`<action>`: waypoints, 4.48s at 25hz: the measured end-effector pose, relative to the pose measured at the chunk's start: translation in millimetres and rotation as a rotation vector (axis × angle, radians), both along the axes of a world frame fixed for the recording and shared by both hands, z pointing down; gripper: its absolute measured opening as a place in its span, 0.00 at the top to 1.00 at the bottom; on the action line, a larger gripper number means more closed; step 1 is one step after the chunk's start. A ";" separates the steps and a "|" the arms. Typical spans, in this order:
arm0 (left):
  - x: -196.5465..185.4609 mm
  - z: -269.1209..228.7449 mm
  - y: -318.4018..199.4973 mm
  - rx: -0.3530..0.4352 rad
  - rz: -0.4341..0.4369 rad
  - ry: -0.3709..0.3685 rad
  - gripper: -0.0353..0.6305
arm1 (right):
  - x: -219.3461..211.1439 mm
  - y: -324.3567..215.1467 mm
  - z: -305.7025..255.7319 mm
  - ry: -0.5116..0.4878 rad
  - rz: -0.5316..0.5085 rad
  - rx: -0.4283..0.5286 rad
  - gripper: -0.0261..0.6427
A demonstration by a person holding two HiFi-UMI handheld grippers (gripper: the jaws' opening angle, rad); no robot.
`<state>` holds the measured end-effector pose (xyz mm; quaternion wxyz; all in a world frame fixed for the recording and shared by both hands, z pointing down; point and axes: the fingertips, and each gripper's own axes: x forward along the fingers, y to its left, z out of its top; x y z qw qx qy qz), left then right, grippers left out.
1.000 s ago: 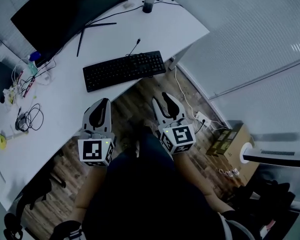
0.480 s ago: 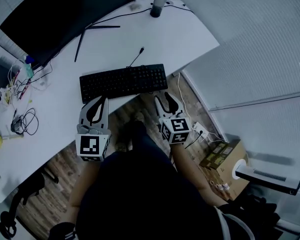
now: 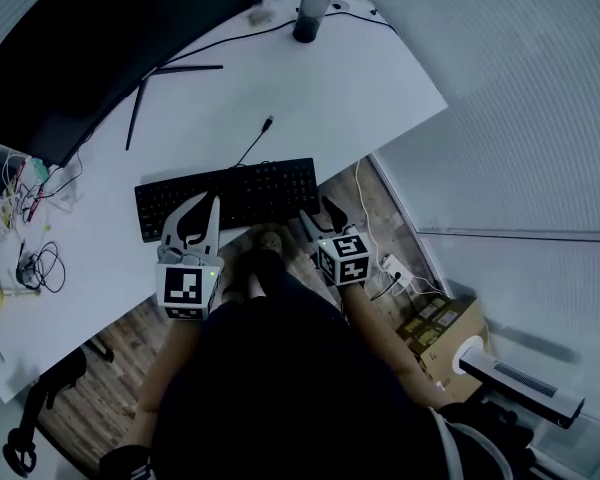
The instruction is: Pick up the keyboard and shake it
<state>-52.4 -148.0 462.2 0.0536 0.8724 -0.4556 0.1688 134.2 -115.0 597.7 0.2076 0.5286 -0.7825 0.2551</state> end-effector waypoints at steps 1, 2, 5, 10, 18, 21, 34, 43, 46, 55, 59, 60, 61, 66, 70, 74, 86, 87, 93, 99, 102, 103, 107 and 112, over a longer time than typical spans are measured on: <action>5.2 1.2 -6.1 -0.005 -0.002 -0.007 0.90 | 2.3 -3.1 6.2 -0.021 -0.015 -0.027 0.62; 10.0 2.6 -11.9 -0.009 -0.005 -0.016 0.90 | 4.5 -5.5 12.9 -0.045 -0.029 -0.055 0.61; 23.0 9.9 -24.9 -0.028 -0.013 -0.023 0.90 | 10.4 -10.3 32.7 -0.139 -0.057 -0.148 0.54; 34.0 17.3 -36.2 -0.041 -0.059 -0.051 0.90 | 6.7 -10.4 55.9 -0.382 -0.118 -0.281 0.52; 27.6 24.5 -36.8 -0.061 -0.104 -0.076 0.90 | -21.3 -13.3 67.4 -0.821 -0.186 -0.441 0.52; 21.0 25.6 -37.1 -0.060 -0.120 -0.073 0.90 | -32.0 -15.4 66.5 -0.930 -0.191 -0.503 0.52; -5.6 23.2 -36.3 -0.083 -0.105 -0.064 0.90 | -37.9 -8.6 29.7 -0.949 -0.221 -0.577 0.78; -16.5 18.0 -25.7 -0.085 -0.103 -0.054 0.90 | -48.5 -7.4 -16.0 -1.156 -0.260 -0.431 0.83; -26.4 17.4 -22.5 -0.087 -0.122 -0.049 0.90 | -49.1 -6.3 -24.0 -1.199 -0.253 -0.401 0.83; -61.4 37.8 -13.2 -0.168 -0.187 -0.013 0.90 | -47.8 -9.6 -34.9 -1.230 -0.252 -0.315 0.83; -82.1 54.8 -7.4 -0.230 -0.230 -0.003 0.90 | -42.8 -11.6 -41.5 -1.283 -0.225 -0.282 0.83; -87.0 59.4 -6.5 -0.248 -0.243 0.006 0.90 | -41.3 -13.4 -44.4 -1.293 -0.220 -0.270 0.83; -92.4 63.9 -6.1 -0.265 -0.261 0.020 0.90 | -39.9 -15.9 -47.5 -1.300 -0.217 -0.259 0.83; -119.7 67.4 -10.4 -0.270 -0.380 0.118 0.65 | -29.7 -28.3 -68.2 -1.308 -0.238 -0.207 0.83; -137.0 58.8 -17.6 -0.264 -0.486 0.250 0.61 | -9.8 -32.1 -90.1 -1.320 -0.263 -0.156 0.83; -166.7 54.0 -24.8 -0.242 -0.568 0.331 0.51 | 0.3 -31.6 -104.2 -1.349 -0.283 -0.115 0.83; -134.0 39.1 -35.3 -0.295 -0.101 0.616 0.46 | 15.3 -31.8 -116.5 -1.355 -0.414 -0.055 0.82; -134.5 40.2 -35.1 -0.299 -0.106 0.622 0.46 | 15.8 -31.8 -115.7 -1.349 -0.418 -0.058 0.82; -137.9 43.1 -31.1 -0.300 -0.156 0.581 0.46 | 13.8 -36.6 -98.1 -1.308 -0.385 -0.093 0.83; -138.8 30.4 -24.9 -0.263 -0.169 0.512 0.51 | 12.3 -43.8 -70.7 -1.331 -0.320 -0.137 0.83; -134.5 6.5 -21.9 -0.224 -0.174 0.478 0.53 | 13.9 -46.5 -61.5 -1.393 -0.300 -0.148 0.82; -132.0 -3.6 -21.7 -0.207 -0.171 0.463 0.54 | 14.4 -47.5 -59.3 -1.418 -0.292 -0.147 0.82; -122.4 -41.6 -24.0 -0.147 -0.150 0.395 0.57 | 11.5 -51.1 -47.0 -1.513 -0.253 -0.140 0.82; -123.3 -58.6 -27.1 -0.128 -0.135 0.352 0.57 | 5.8 -53.9 -52.0 -1.564 -0.247 -0.110 0.82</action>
